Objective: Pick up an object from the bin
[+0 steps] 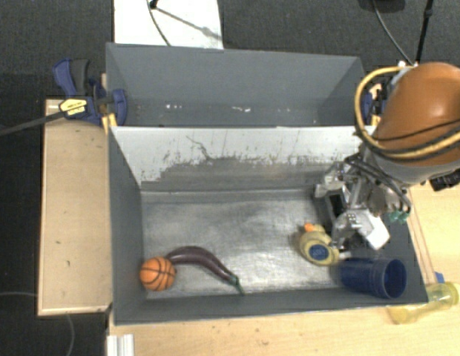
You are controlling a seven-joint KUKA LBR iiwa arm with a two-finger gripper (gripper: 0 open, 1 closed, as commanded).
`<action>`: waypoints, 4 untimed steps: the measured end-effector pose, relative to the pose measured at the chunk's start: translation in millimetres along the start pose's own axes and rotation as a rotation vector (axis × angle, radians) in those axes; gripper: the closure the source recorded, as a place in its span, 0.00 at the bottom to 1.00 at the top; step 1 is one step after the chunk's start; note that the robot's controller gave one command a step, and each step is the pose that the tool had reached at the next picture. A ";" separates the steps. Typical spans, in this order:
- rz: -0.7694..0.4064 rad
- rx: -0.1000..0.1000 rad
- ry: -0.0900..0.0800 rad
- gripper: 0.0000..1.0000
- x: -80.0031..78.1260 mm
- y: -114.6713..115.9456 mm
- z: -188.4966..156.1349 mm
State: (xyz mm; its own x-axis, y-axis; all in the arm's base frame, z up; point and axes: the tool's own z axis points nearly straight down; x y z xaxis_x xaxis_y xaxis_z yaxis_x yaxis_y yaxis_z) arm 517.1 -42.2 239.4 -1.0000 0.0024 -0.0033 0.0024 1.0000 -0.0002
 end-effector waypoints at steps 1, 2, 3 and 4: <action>0.000 0.000 0.000 0.00 0.0 0.0 0.0; -0.040 0.001 -0.009 0.00 -10.5 -1.5 40.5; -0.323 -0.012 -0.026 1.00 15.3 -25.8 156.8; -0.323 -0.012 -0.026 1.00 15.3 -25.8 156.9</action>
Offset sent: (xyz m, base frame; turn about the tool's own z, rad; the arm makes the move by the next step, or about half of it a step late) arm 0.0321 -0.0055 -0.1694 -0.1544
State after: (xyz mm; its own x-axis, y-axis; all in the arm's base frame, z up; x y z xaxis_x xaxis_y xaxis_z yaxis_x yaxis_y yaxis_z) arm 502.3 -68.0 82.5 -0.9485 -0.3152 -0.0307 -0.3155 0.9489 0.0063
